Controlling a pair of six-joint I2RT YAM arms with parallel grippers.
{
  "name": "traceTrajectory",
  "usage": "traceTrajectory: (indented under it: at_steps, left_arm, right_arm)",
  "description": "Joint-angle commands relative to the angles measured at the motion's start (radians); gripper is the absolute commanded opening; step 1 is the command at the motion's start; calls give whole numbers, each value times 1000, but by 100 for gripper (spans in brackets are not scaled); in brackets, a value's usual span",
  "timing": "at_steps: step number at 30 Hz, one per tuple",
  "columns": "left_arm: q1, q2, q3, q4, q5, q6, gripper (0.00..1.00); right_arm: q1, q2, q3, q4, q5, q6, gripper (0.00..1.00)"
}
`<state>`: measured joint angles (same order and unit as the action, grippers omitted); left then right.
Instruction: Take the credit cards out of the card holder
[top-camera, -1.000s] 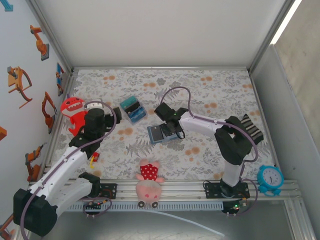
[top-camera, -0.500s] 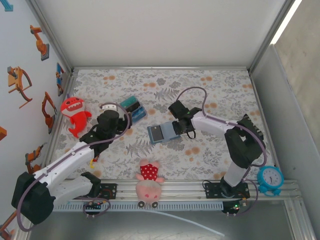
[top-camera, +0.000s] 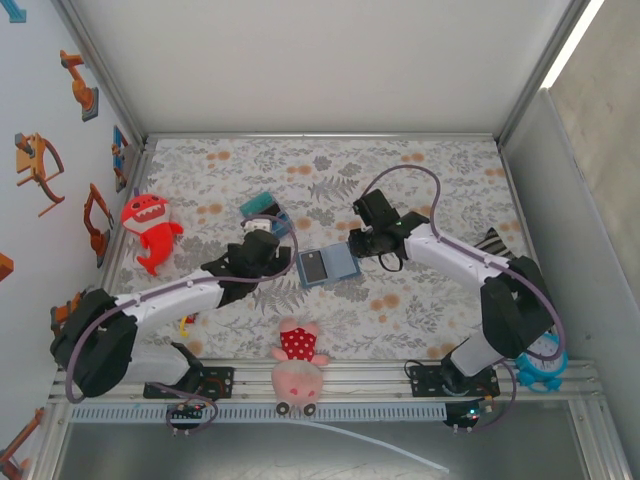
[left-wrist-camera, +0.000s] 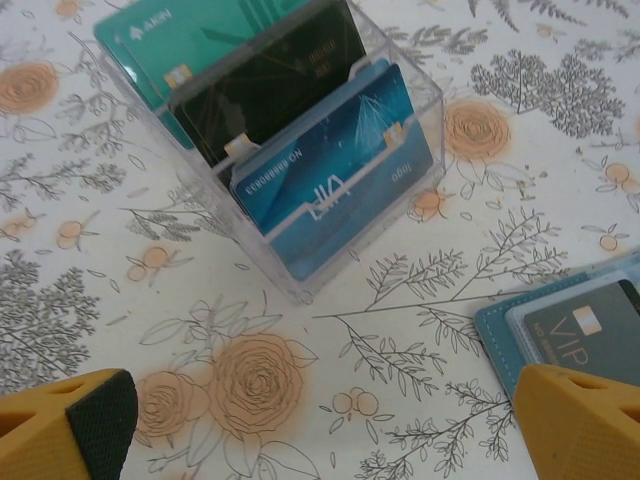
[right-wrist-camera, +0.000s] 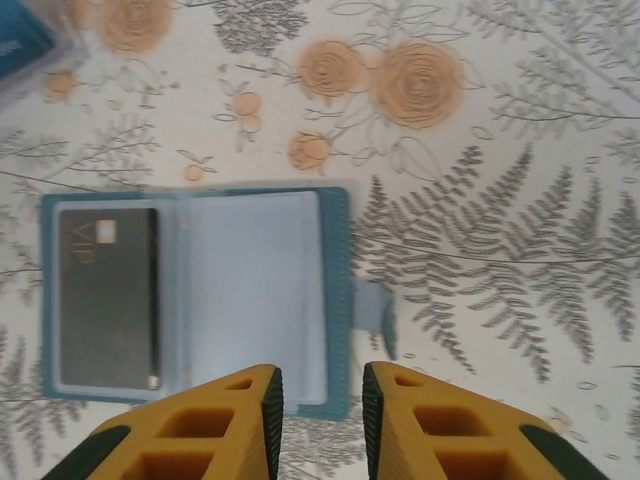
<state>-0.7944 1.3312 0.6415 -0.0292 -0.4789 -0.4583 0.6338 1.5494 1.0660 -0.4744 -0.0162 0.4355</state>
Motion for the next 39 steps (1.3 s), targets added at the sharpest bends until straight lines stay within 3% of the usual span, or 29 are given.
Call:
traceTrajectory:
  at_steps: [1,16,39]
  left_arm:
    - [-15,43,12,62,3,-46,97]
    - [-52,241,46,100,36,-32,97]
    - [-97,301,115,-4,-26,-11,97]
  right_arm:
    - [-3,32,2,62,-144,26,27]
    - [-2,217,27,203,-382,117,23]
    - [4,311,50,249,-438,137,21]
